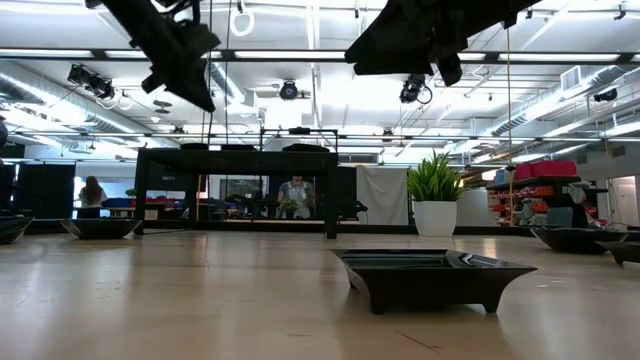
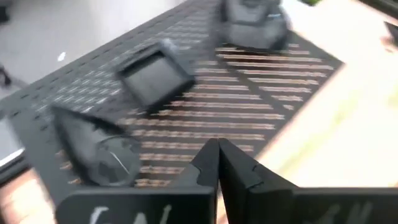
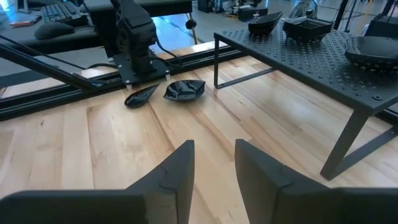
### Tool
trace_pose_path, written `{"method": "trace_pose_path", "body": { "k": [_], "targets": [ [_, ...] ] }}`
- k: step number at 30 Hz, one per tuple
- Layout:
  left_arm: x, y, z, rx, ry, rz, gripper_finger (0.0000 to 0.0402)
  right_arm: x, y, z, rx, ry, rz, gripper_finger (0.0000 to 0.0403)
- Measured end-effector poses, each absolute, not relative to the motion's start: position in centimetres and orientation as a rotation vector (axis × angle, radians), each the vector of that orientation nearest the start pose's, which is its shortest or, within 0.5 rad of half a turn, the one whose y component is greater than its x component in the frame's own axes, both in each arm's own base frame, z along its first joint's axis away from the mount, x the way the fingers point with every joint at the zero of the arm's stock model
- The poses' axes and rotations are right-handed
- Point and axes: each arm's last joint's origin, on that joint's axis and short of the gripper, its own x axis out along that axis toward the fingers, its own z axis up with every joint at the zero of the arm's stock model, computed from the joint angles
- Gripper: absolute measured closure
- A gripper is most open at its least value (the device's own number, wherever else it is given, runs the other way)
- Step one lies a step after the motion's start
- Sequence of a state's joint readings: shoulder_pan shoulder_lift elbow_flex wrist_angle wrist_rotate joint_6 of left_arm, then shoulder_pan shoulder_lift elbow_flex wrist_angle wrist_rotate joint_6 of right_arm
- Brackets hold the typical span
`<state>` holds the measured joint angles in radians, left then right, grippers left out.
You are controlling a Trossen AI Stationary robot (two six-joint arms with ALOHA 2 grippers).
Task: Pick & Place Mini shaped plates
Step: Stack the black leaf shaped plate on top of the black leaf shaped plates on the shelf
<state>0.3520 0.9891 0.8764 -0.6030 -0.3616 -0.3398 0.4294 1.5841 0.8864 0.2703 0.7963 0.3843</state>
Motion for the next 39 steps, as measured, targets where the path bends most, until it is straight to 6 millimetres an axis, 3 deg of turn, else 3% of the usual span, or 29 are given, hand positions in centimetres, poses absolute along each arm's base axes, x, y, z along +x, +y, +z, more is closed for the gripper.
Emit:
{"method": "trace_pose_path", "body": {
  "k": [9,16,21,25,30,35,39],
  "targets": [
    [21.1,-0.3,28.3,-0.135,0.591,0.684,0.0395,30.7,11.8,21.7,0.109,0.302,-0.424,0.0287],
    [24.1,-5.9,24.3,-0.034,0.67,0.579,0.038,30.0,12.3,20.9,0.042,0.39,-0.411,0.0287],
    [27.0,-9.0,20.8,0.0,0.648,0.532,0.0385,27.9,13.1,20.9,0.011,0.501,-0.394,0.0287],
    [29.3,-10.3,17.8,-0.002,0.612,0.531,0.0385,25.1,12.2,21.2,0.128,0.666,-0.434,0.0287],
    [31.0,-10.5,14.4,0.015,0.634,0.504,0.0385,21.4,10.4,21.2,0.229,0.923,-0.574,0.0287],
    [32.0,-10.6,13.5,-0.003,0.633,0.433,0.0385,19.1,9.7,21.0,0.187,1.112,-0.67,0.0287],
    [32.3,-10.6,13.6,-0.01,0.609,0.419,0.0385,18.2,10.3,20.8,0.144,1.244,-0.582,0.0281]
  ]
}}
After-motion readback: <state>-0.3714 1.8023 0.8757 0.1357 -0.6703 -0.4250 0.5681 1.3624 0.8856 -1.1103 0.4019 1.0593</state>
